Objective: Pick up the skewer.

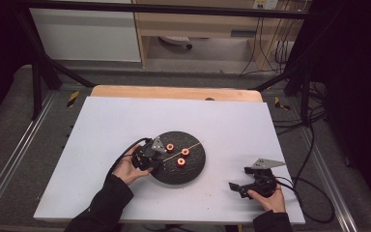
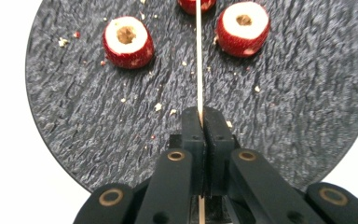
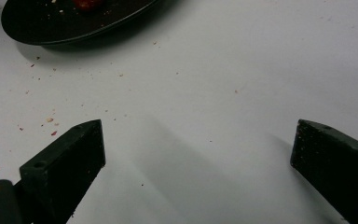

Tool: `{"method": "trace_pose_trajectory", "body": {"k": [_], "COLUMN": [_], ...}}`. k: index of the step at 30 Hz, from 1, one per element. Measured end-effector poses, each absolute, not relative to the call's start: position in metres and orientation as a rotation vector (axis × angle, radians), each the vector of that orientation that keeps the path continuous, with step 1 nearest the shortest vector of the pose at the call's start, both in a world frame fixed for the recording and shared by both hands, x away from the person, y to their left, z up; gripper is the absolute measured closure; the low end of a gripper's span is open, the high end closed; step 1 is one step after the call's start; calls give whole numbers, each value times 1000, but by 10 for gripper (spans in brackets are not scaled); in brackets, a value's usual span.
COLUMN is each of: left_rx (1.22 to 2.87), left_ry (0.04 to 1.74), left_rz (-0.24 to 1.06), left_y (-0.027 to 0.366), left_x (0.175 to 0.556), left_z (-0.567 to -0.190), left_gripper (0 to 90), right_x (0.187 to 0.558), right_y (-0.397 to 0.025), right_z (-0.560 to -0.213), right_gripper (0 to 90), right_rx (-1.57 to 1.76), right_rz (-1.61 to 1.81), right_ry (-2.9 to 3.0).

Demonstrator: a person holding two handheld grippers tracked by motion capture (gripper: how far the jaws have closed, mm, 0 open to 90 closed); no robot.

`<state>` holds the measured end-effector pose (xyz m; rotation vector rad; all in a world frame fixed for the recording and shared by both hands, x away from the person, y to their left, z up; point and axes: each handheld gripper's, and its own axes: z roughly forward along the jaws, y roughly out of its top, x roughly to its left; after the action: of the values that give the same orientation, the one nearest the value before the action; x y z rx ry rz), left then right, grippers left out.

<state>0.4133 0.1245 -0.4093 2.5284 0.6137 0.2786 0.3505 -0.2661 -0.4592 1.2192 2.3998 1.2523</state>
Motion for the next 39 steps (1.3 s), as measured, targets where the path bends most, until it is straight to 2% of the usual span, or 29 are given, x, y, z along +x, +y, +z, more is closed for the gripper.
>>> {"method": "trace_pose_trajectory", "body": {"k": [16,39], "left_rx": [2370,2119], "left_ry": [715,882], "left_rz": [306,347], "left_y": [150,202], "left_x": [387,333], "left_z": [-401,-426], "left_gripper": [882,882], "right_x": [351,352], "right_y": [-266,-254], "right_z": [-459,-451], "right_gripper": [21,13], "right_rx": [1238,1262], "right_rz": [1254,1260], "right_ry": [2377,2383]}}
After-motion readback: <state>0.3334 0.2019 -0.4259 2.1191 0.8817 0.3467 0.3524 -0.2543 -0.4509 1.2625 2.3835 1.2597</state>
